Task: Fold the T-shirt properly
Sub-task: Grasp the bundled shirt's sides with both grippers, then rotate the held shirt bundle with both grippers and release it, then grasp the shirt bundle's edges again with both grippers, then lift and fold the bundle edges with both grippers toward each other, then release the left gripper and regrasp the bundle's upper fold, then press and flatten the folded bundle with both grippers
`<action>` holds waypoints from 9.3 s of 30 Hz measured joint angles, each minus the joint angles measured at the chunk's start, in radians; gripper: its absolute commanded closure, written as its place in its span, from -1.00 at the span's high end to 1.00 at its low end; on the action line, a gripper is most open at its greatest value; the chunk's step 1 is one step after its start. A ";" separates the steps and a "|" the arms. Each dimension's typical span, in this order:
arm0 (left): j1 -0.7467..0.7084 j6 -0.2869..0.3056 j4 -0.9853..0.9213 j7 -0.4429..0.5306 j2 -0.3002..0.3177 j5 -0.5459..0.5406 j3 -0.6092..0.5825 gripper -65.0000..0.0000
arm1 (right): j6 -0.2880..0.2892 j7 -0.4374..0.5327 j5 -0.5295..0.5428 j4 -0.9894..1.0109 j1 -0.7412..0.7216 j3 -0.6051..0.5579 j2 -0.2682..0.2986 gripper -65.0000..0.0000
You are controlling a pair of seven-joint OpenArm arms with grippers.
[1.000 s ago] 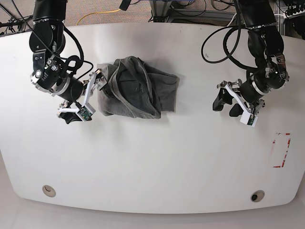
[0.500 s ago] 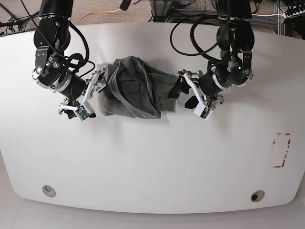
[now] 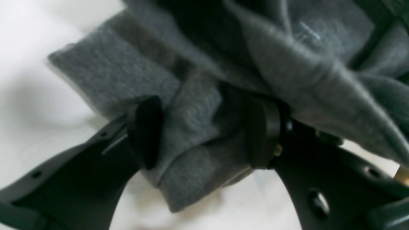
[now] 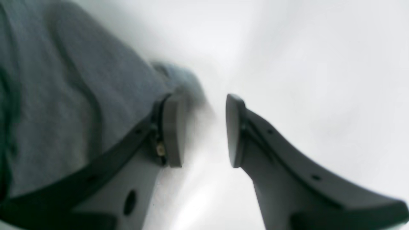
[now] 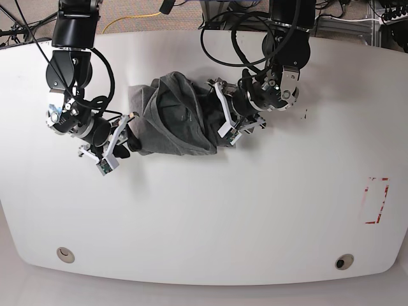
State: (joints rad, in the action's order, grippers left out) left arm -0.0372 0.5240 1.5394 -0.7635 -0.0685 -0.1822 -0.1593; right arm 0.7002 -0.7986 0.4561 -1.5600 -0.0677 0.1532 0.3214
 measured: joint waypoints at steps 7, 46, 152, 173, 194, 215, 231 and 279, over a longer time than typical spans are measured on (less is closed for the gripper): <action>0.134 0.009 -0.124 0.002 0.007 0.000 -0.005 0.16 | -0.004 0.127 -0.166 0.134 -0.021 -0.061 -0.003 -0.40; 0.341 0.064 0.041 -0.097 0.093 0.018 0.174 0.18 | -0.003 -0.184 -0.197 -0.200 0.043 -0.067 -0.208 0.20; 0.263 0.173 0.097 -0.186 -0.077 0.009 0.261 -0.89 | -0.004 -0.174 -0.215 0.279 -0.335 0.070 -0.313 0.54; 0.321 0.173 -0.026 -0.178 -0.072 0.010 0.264 -0.88 | -0.004 -0.069 -0.206 0.515 -0.441 0.068 -0.324 -1.00; 0.461 0.117 -0.212 0.027 -0.076 0.015 0.266 -0.85 | -0.004 -0.121 -0.198 0.383 -0.452 0.063 -0.318 -0.98; 0.423 0.011 -0.064 0.074 -0.084 0.006 0.261 0.21 | -0.004 -0.221 -0.206 0.135 -0.375 0.062 -0.319 0.38; 0.143 0.014 0.060 0.070 0.101 0.010 0.261 0.21 | -0.003 -0.334 -0.198 -0.053 -0.335 0.054 -0.330 0.00; 0.150 0.007 -0.242 0.278 -0.009 -0.001 0.252 0.21 | -0.009 0.102 -0.216 0.855 -0.627 -0.103 -0.255 0.48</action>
State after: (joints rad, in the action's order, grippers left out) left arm 0.1131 0.5308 1.2976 -0.4858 -0.0776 -0.1833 0.0925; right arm 0.6914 -0.6968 0.2398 -0.7055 -0.6949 0.0505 0.0662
